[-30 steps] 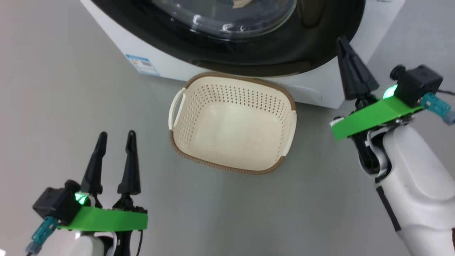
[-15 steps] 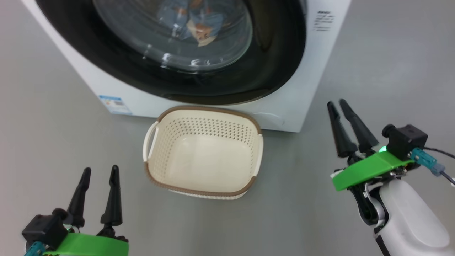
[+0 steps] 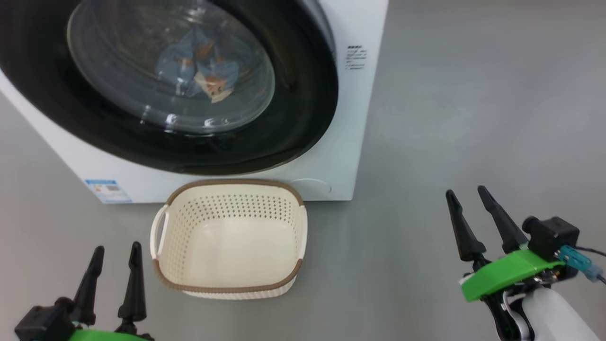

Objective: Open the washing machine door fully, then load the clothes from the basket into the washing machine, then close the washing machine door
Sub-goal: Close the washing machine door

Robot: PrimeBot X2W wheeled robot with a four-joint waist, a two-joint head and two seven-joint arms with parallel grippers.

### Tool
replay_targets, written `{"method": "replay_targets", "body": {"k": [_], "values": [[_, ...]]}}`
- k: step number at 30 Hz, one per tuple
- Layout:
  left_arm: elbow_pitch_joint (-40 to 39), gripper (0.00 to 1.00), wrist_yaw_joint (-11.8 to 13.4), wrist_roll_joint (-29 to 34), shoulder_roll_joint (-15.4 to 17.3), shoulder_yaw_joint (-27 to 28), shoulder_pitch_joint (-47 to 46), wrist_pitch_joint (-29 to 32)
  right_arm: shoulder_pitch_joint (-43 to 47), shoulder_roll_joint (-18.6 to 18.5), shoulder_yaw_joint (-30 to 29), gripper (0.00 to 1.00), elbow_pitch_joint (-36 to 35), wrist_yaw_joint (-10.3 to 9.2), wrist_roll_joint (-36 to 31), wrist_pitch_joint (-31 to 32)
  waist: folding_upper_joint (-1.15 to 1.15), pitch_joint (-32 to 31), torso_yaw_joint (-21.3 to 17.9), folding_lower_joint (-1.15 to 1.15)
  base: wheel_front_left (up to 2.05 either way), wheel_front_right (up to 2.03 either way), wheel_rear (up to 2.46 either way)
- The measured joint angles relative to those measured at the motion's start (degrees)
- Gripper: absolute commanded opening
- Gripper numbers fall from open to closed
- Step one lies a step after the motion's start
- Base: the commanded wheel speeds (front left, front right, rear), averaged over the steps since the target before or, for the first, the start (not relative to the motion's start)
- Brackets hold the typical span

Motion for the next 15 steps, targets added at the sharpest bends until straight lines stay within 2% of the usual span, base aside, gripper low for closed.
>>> {"method": "replay_targets", "body": {"k": [15], "values": [[0.3, 1.0, 0.0, 0.2, 0.5, 1.8, 3.3, 0.0, 7.2, -2.2, -4.1, 1.0, -2.8, 0.0, -0.8, 0.0, 0.0, -4.4, -6.0, 0.0, 0.0, 0.0, 0.0]]}}
